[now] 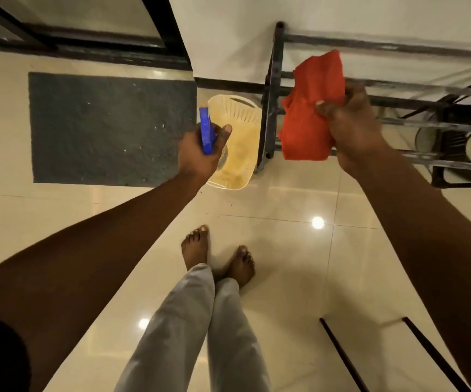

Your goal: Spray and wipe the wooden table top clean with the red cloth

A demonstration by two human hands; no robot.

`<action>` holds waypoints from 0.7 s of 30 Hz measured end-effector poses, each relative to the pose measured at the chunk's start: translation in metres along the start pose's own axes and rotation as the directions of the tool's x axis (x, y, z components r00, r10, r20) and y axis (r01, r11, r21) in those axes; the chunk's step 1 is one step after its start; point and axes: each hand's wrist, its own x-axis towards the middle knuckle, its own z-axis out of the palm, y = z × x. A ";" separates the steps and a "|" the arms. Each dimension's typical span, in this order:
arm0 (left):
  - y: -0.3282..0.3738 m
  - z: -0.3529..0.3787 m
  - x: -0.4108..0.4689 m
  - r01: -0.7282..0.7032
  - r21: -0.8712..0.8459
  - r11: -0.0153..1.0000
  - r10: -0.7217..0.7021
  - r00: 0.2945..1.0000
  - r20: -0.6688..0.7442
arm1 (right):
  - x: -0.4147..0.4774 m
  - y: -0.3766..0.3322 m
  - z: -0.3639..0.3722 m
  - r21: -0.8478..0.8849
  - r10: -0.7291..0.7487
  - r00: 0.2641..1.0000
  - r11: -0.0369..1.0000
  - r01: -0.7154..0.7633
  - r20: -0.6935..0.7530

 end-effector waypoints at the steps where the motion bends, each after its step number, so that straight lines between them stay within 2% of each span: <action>1: -0.017 0.013 0.014 0.012 0.011 1.000 -0.012 1.000 -0.007 | 0.008 0.013 0.001 -0.072 -0.013 1.000 0.997 0.011 -0.028; 4: -0.049 0.040 0.036 0.017 -0.004 1.000 -0.017 1.000 0.007 | 0.015 0.036 -0.003 -0.292 -0.127 0.987 0.952 0.094 -0.095; 8: -0.088 0.071 0.055 0.000 0.030 1.000 0.000 1.000 -0.001 | 0.018 0.054 -0.007 -0.516 -0.317 0.940 0.830 0.212 -0.124; 11: -0.105 0.082 0.064 -0.013 0.082 0.997 0.013 1.000 0.008 | 0.015 0.056 -0.008 -0.532 -0.394 0.902 0.810 0.249 -0.178; 17: -0.130 0.092 0.069 -0.063 0.190 0.980 0.056 0.997 0.046 | -0.008 0.061 -0.004 -0.510 -0.425 0.860 0.826 0.241 -0.283; 21: -0.134 0.083 0.063 -0.122 0.264 0.957 0.072 0.979 0.192 | -0.038 0.056 0.006 -0.518 -0.425 0.849 0.826 0.222 -0.314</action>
